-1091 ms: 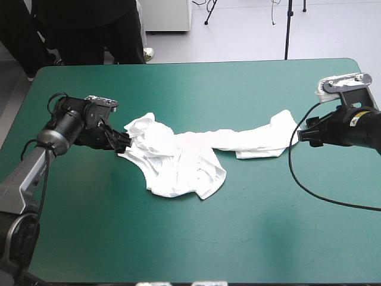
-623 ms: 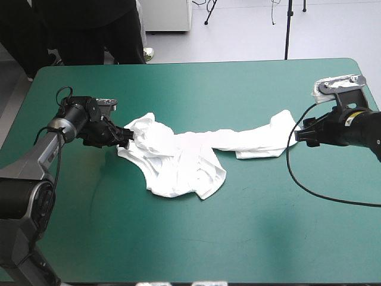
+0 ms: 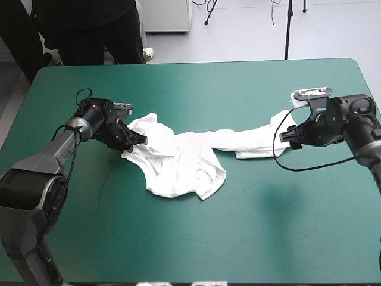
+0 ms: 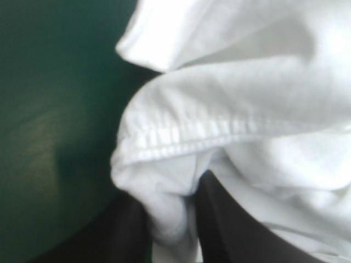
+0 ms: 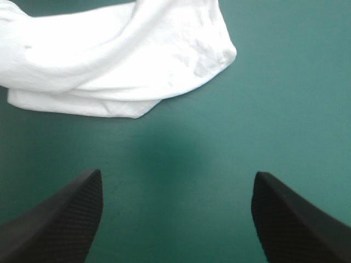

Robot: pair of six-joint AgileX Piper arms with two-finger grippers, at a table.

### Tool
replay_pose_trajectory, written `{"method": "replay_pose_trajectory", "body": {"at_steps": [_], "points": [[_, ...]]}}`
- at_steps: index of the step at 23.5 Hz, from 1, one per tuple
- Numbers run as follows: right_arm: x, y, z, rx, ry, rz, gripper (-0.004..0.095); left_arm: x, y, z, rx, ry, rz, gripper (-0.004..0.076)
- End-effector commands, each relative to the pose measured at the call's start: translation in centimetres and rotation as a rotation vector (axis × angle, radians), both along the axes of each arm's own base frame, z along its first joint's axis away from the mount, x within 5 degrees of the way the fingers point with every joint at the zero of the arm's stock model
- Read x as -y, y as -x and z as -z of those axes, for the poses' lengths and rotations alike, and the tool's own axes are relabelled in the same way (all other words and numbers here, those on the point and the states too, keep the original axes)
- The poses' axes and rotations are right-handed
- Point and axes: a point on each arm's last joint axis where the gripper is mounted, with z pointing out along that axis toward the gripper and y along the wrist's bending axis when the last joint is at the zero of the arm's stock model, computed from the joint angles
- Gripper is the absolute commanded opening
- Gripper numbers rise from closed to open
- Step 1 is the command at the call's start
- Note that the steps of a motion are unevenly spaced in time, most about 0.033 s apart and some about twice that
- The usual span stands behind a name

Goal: Fold the cloth

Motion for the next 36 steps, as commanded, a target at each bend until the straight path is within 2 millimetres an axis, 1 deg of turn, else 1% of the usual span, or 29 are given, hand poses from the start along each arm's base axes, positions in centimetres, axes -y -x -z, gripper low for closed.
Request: {"method": "replay_pose_trajectory", "body": {"at_steps": [1,3,4,5,8,13,16,19,20,21,22,24,25,26,27,28,29,31,32,35,36], "points": [[-0.1,-1.5,0.6,0.067,0.005,0.011,0.0715,0.7,0.1,-0.8,0.023,0.025,0.003,0.0068],[-0.2,-2.5,1.7,0.062,0.002,0.016,0.0715,0.7,0.1,-0.8,0.025,0.026,0.003,-0.0002],[-0.3,-3.3,2.5,0.062,-0.002,0.021,0.0715,0.7,0.1,-0.8,0.023,0.025,0.003,-0.0008],[-0.4,-4.2,3.5,0.064,-0.009,0.034,0.0715,0.7,0.1,-0.8,0.021,0.025,0.004,-0.0009],[0.0,-5.7,4.9,0.073,-0.003,0.073,0.0715,0.7,0.2,-0.8,0.015,0.024,0.004,-0.0009],[1.6,-7.4,7.0,0.032,0.005,0.117,0.0715,0.7,0.2,-0.8,0.007,0.022,0.007,-0.0009],[2.3,-8.4,7.7,0.028,0.006,0.137,0.0715,0.6,0.2,-0.8,0.005,0.022,0.007,-0.0009],[2.6,-10.6,8.8,0.033,-0.004,0.137,0.0637,0.6,0.2,-0.8,0.005,0.022,0.007,-0.0009],[2.6,-11.0,9.1,0.031,-0.008,0.139,0.0627,0.6,0.2,-0.8,0.005,0.022,0.007,-0.0009],[2.5,-11.6,10.0,0.007,-0.015,0.143,0.0601,0.6,0.3,-0.8,0.001,0.022,0.007,-0.0009],[2.4,-11.8,10.5,-0.008,-0.026,0.147,0.0584,0.6,0.3,-0.8,-0.003,0.022,0.008,-0.0009],[2.3,-12.1,12.8,-0.091,-0.056,0.166,0.0459,0.6,0.5,-0.7,-0.019,0.019,0.009,-0.0009],[2.2,-12.1,13.3,-0.117,-0.065,0.160,0.0395,0.6,0.5,-0.7,-0.021,0.017,0.011,-0.0009],[2.1,-11.9,13.6,-0.144,-0.075,0.153,0.0288,0.6,0.5,-0.7,-0.025,0.016,0.014,-0.0009],[2.0,-11.8,13.6,-0.157,-0.080,0.148,0.0197,0.6,0.5,-0.7,-0.025,0.013,0.015,-0.0009],[2.0,-11.7,13.5,-0.173,-0.078,0.148,0.0071,0.6,0.5,-0.9,-0.027,0.009,0.019,-0.0009],[2.0,-11.5,13.3,-0.191,-0.077,0.147,-0.0021,0.6,0.4,-1.1,-0.025,0.009,0.025,-0.0009],[2.0,-11.1,12.3,-0.239,-0.068,0.130,-0.0017,0.6,0.2,-2.5,-0.013,0.012,0.028,-0.0009],[2.0,-11.0,11.3,-0.257,-0.065,0.124,-0.0017,0.7,0.1,-3.9,0.008,0.015,0.035,-0.0009],[1.9,-10.9,8.6,-0.222,-0.070,0.113,-0.0017,0.6,0.3,-6.3,0.043,0.017,0.052,-0.0009],[1.9,-10.7,7.3,-0.195,-0.074,0.109,-0.0017,0.6,0.5,-7.1,0.061,0.019,0.053,-0.0009]]}}
